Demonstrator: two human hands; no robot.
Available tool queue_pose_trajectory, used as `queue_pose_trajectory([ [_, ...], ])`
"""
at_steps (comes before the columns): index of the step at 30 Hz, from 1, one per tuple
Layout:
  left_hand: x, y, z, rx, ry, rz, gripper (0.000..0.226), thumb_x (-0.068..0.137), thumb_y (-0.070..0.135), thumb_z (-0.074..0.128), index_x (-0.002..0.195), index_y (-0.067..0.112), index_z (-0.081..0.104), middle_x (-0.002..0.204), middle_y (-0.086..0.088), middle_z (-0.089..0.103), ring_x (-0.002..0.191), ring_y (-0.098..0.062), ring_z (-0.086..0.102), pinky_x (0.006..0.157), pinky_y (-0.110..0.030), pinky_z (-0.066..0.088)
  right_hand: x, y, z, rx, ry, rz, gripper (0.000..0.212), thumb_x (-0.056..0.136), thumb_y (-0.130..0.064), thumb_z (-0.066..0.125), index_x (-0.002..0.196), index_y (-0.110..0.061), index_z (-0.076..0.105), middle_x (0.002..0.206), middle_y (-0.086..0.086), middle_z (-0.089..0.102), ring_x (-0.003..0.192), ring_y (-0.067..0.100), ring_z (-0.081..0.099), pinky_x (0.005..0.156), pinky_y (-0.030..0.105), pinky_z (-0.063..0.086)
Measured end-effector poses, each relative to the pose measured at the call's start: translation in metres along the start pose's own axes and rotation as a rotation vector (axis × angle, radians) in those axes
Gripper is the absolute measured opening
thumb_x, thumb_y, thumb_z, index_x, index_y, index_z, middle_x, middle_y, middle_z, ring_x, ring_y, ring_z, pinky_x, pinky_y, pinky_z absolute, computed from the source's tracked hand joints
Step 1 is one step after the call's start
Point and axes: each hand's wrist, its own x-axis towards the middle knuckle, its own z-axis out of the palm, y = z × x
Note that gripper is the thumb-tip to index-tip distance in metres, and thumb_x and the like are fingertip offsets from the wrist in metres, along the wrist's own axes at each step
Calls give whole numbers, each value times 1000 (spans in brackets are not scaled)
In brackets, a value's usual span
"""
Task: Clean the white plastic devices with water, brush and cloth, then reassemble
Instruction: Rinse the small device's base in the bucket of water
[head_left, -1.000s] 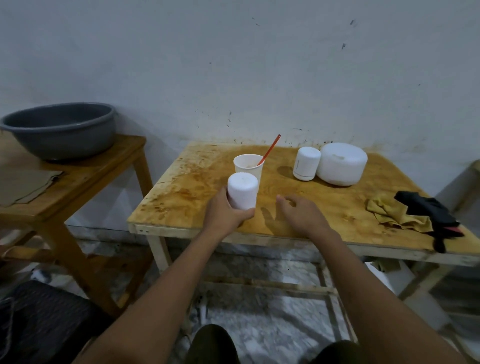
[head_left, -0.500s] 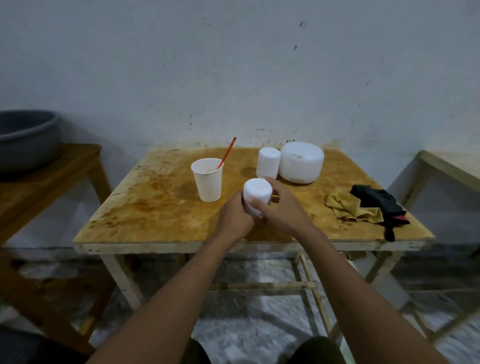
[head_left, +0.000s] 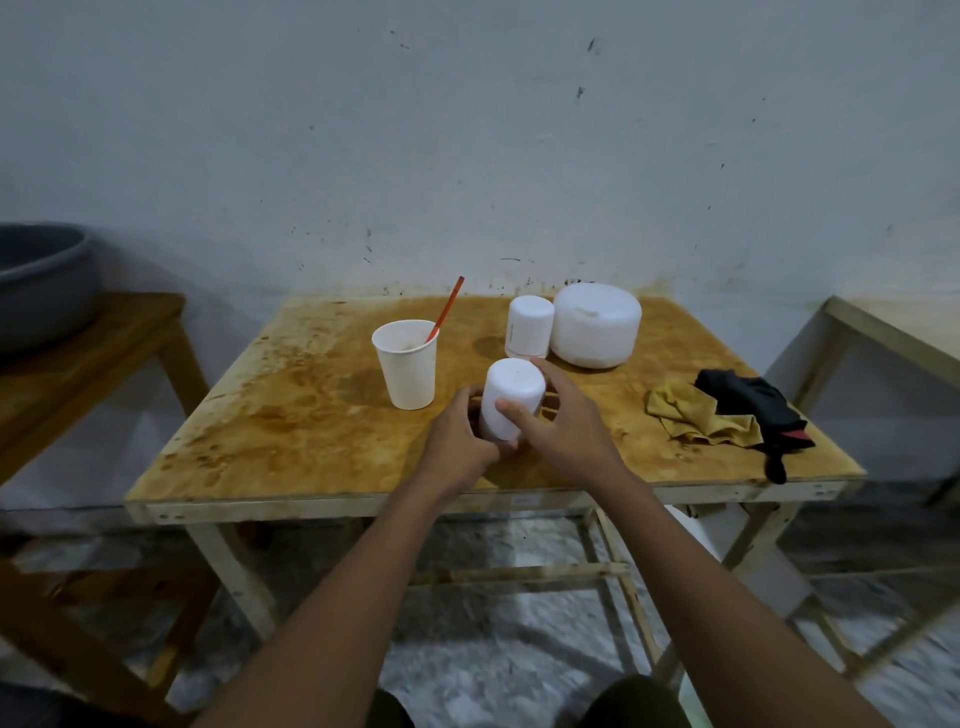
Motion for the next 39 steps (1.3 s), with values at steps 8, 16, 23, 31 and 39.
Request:
queue_pose_trajectory([
  [8,1,-2,0,-3,-6,17,76,77,11,82,140,24,42,138,2,54,121,-17,53,93,-32,51,-1,-1,-2,56,5,29,62,87,-44,70,141,-28,45,134,-12,54,116,7,54,83,16,50],
  [16,2,-7,-1,-25,-7,47,89,68,29,89,143,21,41,139,0,54,112,-11,52,85,-23,50,8,-6,-24,257,223,145,41,92,-43,63,128,-24,56,116,-10,62,109,11,61,85,43,59],
  [23,2,-8,0,-4,-3,61,88,68,35,89,142,23,43,138,0,55,111,-11,52,85,-22,47,9,8,-36,53,321,161,58,89,-47,65,139,-22,47,124,-8,56,108,11,57,84,31,55],
  [31,2,-7,0,19,-24,53,89,69,36,88,144,23,42,142,0,52,124,-17,51,99,-33,48,7,20,-30,-120,241,225,68,85,-42,71,142,-21,39,134,-1,52,114,13,50,91,32,48],
  [39,5,-11,0,21,-40,55,91,68,34,89,145,22,43,142,2,52,121,-15,52,96,-29,48,4,20,-27,-145,232,200,60,84,-40,73,134,-25,45,118,-12,51,105,7,47,84,29,45],
])
